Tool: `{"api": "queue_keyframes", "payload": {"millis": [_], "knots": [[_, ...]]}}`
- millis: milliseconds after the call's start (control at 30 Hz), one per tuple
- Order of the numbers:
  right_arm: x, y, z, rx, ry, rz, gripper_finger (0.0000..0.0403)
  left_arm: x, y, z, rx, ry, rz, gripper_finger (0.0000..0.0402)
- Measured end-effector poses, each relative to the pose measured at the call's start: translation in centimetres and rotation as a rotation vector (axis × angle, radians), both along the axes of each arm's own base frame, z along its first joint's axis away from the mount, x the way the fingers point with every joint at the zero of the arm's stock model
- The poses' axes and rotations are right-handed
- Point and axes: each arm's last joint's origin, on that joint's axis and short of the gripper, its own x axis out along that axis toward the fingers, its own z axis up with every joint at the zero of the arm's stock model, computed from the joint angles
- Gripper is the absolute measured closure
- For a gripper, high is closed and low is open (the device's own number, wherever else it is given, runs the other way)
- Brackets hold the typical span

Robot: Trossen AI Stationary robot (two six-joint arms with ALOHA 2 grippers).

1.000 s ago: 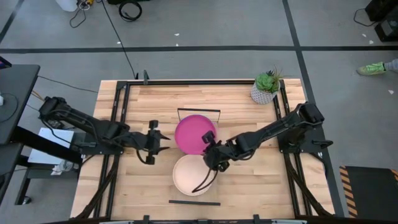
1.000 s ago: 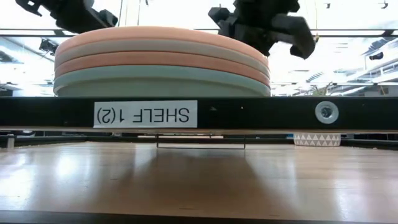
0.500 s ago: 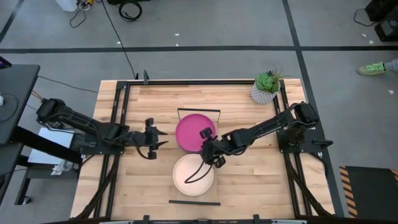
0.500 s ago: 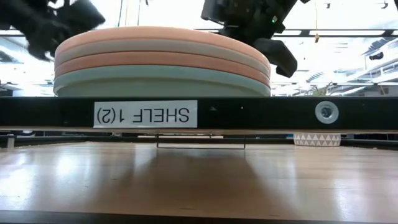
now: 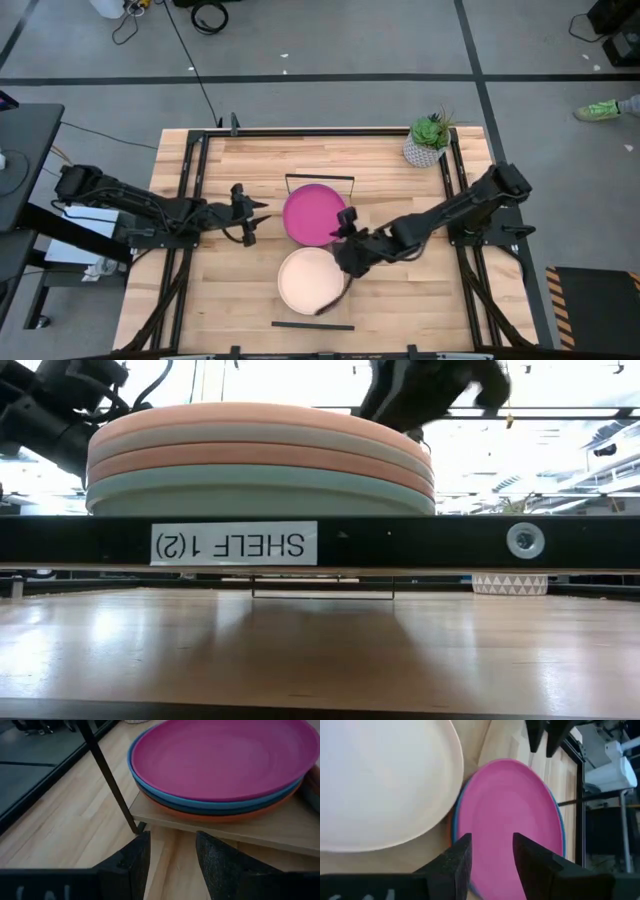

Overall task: Place and stack plates onto a shelf
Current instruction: Stack the pink plate on top of the light blue plate on the shelf, then return to Home Position

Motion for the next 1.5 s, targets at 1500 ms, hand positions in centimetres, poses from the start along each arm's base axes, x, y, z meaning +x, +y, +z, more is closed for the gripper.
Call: {"api": "queue_keyframes", "payload": {"millis": [1500], "knots": [[-24.4, -11.2, -5.2, 0.652, -0.785, -0.300, 0.0297, -6.1, 0.1, 0.8, 0.310, -0.281, -0.144, 0.0238]]}}
